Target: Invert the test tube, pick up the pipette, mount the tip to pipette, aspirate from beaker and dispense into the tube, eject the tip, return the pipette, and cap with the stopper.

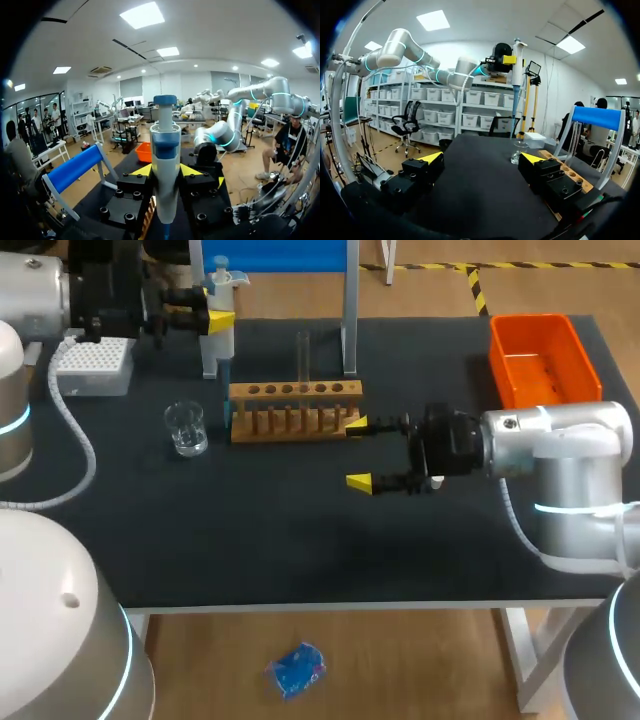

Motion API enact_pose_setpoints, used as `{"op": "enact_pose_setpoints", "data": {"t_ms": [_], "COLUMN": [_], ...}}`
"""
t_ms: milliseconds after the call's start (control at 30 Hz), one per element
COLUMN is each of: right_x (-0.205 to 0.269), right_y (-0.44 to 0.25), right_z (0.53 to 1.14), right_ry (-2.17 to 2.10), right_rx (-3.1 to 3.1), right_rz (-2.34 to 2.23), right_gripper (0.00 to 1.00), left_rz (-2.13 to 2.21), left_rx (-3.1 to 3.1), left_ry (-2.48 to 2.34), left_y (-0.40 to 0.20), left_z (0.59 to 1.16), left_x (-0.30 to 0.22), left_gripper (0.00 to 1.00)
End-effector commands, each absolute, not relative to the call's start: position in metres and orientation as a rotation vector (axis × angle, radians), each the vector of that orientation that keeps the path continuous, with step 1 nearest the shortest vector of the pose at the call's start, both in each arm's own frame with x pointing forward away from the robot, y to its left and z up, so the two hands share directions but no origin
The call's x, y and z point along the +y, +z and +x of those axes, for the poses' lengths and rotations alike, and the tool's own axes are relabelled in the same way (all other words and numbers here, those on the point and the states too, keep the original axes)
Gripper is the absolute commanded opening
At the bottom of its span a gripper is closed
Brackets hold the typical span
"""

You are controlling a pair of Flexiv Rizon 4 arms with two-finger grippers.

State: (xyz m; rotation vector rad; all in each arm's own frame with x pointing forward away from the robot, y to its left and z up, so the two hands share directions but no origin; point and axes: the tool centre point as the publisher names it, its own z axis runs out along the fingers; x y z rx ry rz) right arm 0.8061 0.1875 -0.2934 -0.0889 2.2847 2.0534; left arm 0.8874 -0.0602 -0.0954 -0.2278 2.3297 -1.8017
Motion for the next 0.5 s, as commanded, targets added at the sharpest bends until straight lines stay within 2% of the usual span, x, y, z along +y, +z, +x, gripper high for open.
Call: {"op": "enact_pose_setpoints", "data": {"t_ms": [33, 433, 500], "right_x": [0.1877, 0.1877, 0.1877], "right_y": [-0.2933, -0.2933, -0.2933], "right_z": [0.8052, 0.8052, 0.8052], "right_ry": [2.051, 2.051, 2.051], "right_rx": [2.284, 2.284, 2.284], "right_rz": [-0.088, -0.088, -0.088], "right_gripper": [1.0, 1.0, 1.0], "left_rz": [-0.229, -0.229, -0.097], "left_rx": [2.339, 2.339, 2.33], "left_ry": [-1.795, -1.795, -1.803], "left_y": [-0.0915, -0.0915, -0.0904], "left_z": [0.8838, 0.8838, 0.89], "left_x": [-0.0548, -0.0548, -0.0554], "left_gripper": [0.0, 0.0, 0.0]}}
